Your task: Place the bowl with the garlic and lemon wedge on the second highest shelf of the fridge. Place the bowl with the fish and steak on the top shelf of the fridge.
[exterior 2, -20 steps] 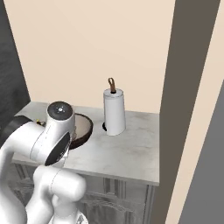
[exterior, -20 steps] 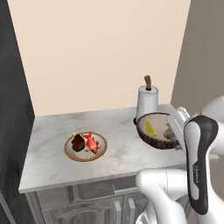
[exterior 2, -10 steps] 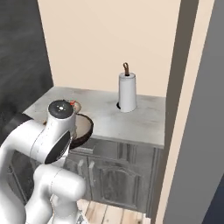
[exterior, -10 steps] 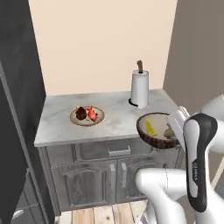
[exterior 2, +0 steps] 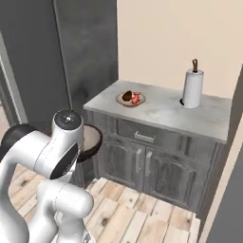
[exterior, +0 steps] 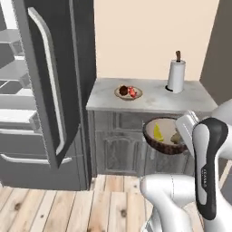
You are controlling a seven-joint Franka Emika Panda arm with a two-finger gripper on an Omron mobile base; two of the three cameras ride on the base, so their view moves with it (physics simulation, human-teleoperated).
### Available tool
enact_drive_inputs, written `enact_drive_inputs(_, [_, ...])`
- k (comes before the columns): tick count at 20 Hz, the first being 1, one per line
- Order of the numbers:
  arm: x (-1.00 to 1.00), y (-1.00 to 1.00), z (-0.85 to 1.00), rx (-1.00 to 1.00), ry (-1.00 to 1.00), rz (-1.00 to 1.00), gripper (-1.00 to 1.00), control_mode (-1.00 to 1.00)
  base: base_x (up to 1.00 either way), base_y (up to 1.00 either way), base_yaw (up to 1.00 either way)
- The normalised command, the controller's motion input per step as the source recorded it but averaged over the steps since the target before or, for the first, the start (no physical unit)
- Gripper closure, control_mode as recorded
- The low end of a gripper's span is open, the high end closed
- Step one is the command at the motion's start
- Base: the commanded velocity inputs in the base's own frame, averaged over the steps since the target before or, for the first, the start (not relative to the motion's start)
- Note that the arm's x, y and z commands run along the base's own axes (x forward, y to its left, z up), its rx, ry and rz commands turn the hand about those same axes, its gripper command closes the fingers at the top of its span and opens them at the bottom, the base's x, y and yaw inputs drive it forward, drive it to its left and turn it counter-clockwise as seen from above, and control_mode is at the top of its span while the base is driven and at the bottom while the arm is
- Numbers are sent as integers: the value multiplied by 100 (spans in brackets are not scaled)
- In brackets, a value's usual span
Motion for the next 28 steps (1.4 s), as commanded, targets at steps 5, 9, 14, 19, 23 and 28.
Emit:
enact_drive_inputs(5, [0,0,0,0,0,0,100,100,-27,100,35])
enact_drive_inputs(9, [0,0,0,0,0,0,100,100,30,100,15])
enact_drive_inputs(14, [0,0,0,0,0,0,100,100,46,100,5])
enact_drive_inputs(19, [0,0,0,0,0,0,100,100,61,100,-11])
enact_drive_inputs(23, [0,0,0,0,0,0,100,100,100,89,-27])
enact_drive_inputs(28, [0,0,0,0,0,0,100,100,91,24,-26])
